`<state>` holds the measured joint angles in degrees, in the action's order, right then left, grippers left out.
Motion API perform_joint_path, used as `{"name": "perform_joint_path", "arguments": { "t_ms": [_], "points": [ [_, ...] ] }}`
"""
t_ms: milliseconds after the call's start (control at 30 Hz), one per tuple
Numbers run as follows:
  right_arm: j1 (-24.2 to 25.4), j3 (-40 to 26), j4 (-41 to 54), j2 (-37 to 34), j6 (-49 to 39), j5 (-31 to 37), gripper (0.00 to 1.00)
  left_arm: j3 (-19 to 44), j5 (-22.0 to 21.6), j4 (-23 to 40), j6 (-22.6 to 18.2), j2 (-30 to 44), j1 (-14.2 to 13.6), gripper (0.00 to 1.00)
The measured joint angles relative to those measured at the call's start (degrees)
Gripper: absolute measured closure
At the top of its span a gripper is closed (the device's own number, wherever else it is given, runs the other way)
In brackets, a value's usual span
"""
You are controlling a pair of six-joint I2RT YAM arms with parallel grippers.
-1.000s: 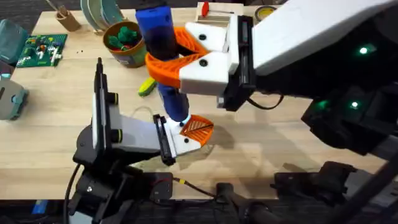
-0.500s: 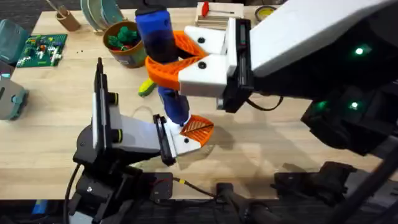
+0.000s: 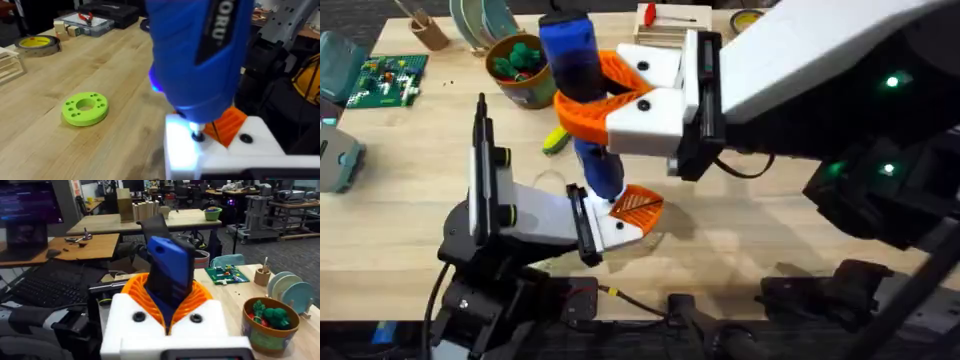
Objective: Pick up the gripper from the table and insert it into the empty holder that is missing its gripper. Then pick up a screw, insert it into the mounting hole, and use the screwdriver to tighten it. Finally, clean up the table by picking up the vegetable and placing it into the bucket.
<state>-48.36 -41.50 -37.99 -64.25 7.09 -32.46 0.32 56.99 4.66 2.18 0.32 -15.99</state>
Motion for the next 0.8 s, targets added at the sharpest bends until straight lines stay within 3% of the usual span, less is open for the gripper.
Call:
{"name": "perform_joint_path", "arguments": {
  "t_ms": [233,500,800],
  "points": [
    [0.00,0.00,-0.66,-0.02,0.00,0.01,0.991,0.00,0.00,-0.08,-0.03,0.00,0.00,0.994],
    [1.42,0.98,-11.80,0.47,0.17,-1.00,0.992,0.00,-0.44,-0.32,-0.10,-0.01,0.00,0.994],
    [4.81,0.98,-10.36,2.78,0.11,-0.82,0.992,0.00,-0.44,-0.32,-0.10,-0.02,0.00,0.994]
  ]
}}
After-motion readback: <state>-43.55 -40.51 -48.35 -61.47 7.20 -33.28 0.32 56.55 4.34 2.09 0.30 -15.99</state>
